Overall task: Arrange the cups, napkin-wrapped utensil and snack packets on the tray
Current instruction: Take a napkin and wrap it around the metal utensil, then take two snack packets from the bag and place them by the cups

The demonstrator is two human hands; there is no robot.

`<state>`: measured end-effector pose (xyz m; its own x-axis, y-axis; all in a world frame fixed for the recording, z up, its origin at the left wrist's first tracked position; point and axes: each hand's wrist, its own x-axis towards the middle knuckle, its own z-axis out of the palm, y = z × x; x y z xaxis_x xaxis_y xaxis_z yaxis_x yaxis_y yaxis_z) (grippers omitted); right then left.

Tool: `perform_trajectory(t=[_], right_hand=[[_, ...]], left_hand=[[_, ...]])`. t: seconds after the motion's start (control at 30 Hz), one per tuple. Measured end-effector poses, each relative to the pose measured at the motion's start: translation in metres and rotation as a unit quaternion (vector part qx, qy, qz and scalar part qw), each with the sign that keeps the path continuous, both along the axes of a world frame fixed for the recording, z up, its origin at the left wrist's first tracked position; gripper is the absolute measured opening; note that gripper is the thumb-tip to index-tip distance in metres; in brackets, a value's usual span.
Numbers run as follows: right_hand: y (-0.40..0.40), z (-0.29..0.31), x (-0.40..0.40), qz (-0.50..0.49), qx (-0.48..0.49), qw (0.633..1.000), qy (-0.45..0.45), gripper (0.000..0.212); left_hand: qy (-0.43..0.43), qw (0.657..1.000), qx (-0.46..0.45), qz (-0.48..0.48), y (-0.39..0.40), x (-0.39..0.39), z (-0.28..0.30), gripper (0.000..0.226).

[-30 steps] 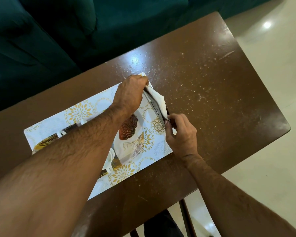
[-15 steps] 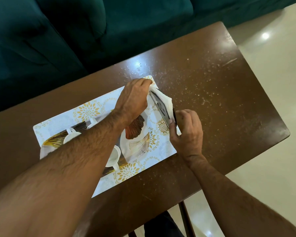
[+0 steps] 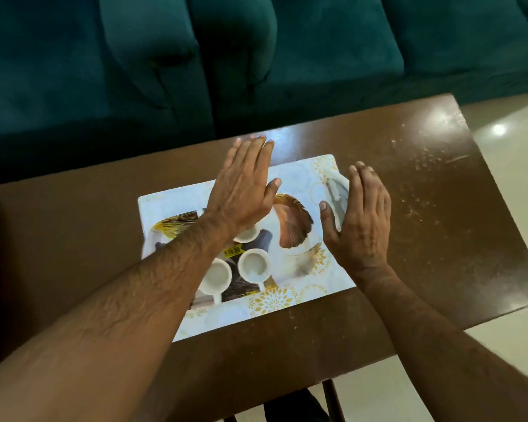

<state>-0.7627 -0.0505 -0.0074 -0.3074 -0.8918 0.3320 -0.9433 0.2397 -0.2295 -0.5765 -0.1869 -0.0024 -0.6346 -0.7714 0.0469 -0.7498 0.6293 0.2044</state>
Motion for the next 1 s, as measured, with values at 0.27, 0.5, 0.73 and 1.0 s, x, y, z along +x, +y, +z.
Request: perform_trajectory(t=[0.27, 0.5, 0.73, 1.0], right_hand=[[-0.052, 0.015, 0.105, 0.102, 0.092, 0.99, 0.021, 0.069], [-0.088, 0.018, 0.225, 0.187, 0.135, 0.972, 0.038, 0.074], [-0.113, 0.01, 0.354, 0.28, 0.147, 0.948, 0.05, 0.074], [-0.128, -0.002, 0.491, 0.358, 0.141, 0.922, 0.049, 0.072]], left_hand=[[-0.013, 0.995, -0.015, 0.1, -0.003, 0.138, 0.014, 0.07], [-0.016, 0.978, -0.011, 0.207, 0.017, 0.27, 0.012, 0.071], [-0.022, 0.953, -0.014, 0.301, 0.048, 0.388, 0.004, 0.07], [-0.009, 0.92, -0.019, 0.392, 0.061, 0.5, -0.015, 0.064]])
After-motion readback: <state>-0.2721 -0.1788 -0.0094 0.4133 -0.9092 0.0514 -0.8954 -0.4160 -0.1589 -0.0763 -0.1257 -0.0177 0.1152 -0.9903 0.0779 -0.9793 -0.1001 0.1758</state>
